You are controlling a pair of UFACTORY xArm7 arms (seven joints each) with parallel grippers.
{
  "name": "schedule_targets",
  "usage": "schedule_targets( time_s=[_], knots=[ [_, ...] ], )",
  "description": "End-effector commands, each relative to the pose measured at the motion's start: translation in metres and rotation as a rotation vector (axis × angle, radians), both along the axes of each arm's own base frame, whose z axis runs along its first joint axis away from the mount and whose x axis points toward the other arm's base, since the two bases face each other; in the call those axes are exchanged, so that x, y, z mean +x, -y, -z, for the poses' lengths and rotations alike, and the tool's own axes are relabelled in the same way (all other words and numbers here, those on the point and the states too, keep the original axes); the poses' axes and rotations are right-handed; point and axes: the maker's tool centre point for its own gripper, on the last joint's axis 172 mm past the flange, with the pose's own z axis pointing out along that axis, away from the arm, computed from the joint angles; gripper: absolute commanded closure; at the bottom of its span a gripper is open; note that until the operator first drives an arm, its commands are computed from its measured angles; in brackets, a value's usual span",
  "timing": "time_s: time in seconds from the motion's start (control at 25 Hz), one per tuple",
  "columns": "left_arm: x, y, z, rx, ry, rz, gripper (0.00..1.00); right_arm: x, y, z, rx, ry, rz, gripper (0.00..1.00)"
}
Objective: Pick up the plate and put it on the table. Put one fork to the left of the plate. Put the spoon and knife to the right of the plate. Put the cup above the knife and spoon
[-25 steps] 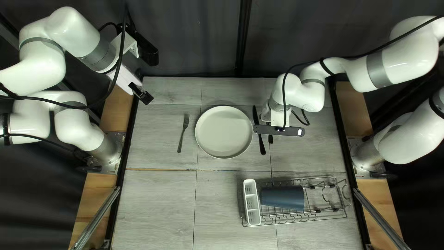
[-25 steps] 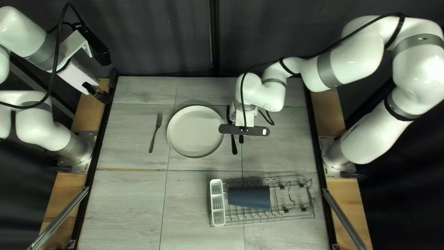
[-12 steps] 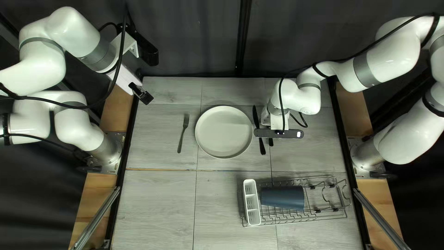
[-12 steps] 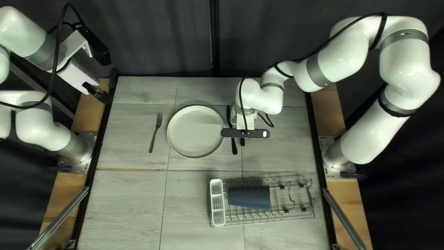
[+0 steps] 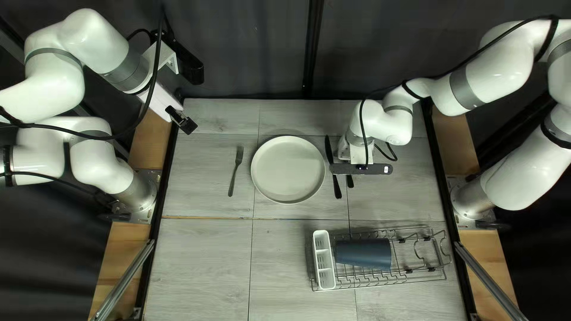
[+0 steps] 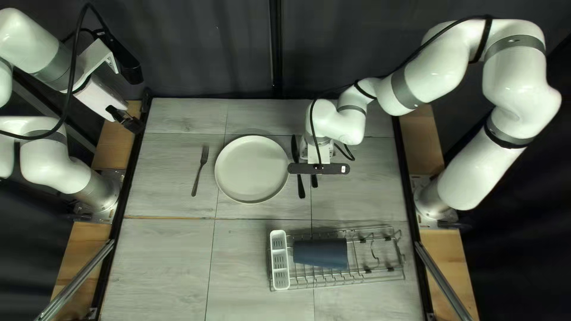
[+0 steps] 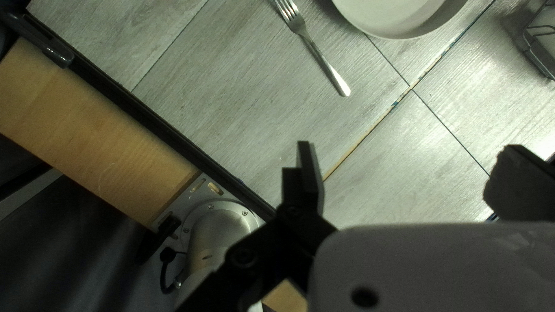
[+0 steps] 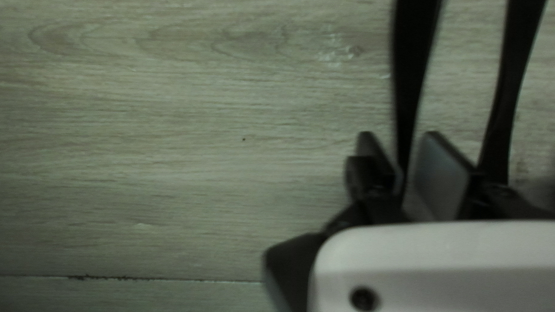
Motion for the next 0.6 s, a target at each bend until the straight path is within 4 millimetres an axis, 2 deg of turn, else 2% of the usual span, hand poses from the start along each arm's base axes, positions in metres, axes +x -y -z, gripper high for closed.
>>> schedule_targets(
  time_s=[0.04,0.12,0.16,0.2,0.24,0.32,0.36,0.4,0.48,0.56,0.6],
  knots=[
    [0.0,0.0,0.0,0.0,0.0,0.0,0.0,-0.005,-0.003,-0.06,-0.018,0.031,0.107,0.0],
    [0.0,0.0,0.0,0.0,0.0,0.0,0.0,-0.009,-0.015,-0.092,-0.028,0.047,0.188,0.0],
    [0.0,0.0,0.0,0.0,0.0,0.0,0.0,-0.015,-0.029,-0.117,-0.033,0.063,0.269,0.0],
    [0.0,0.0,0.0,0.0,0.0,0.0,0.0,-0.017,-0.037,-0.126,-0.033,0.072,0.311,0.0],
    [0.0,0.0,0.0,0.0,0.0,0.0,0.0,-0.026,-0.058,-0.145,-0.029,0.074,0.413,0.0],
    [0.0,0.0,0.0,0.0,0.0,0.0,0.0,-0.034,-0.08,-0.156,-0.027,0.069,0.528,0.0],
    [0.0,0.0,0.0,0.0,0.0,0.0,0.0,-0.042,-0.108,-0.164,-0.013,0.06,0.623,0.0],
    [0.0,0.0,0.0,0.0,0.0,0.0,0.0,-0.046,-0.12,-0.166,-0.011,0.048,0.67,0.0],
    [0.0,0.0,0.0,0.0,0.0,0.0,0.0,-0.057,-0.164,-0.17,-0.004,0.022,0.817,0.0],
    [0.0,0.0,0.0,0.0,0.0,0.0,0.0,-0.058,-0.212,-0.169,0.01,-0.01,0.906,0.0],
    [0.0,0.0,0.0,0.0,0.0,0.0,0.0,-0.056,-0.227,-0.168,0.015,-0.019,0.916,0.0]
  ],
)
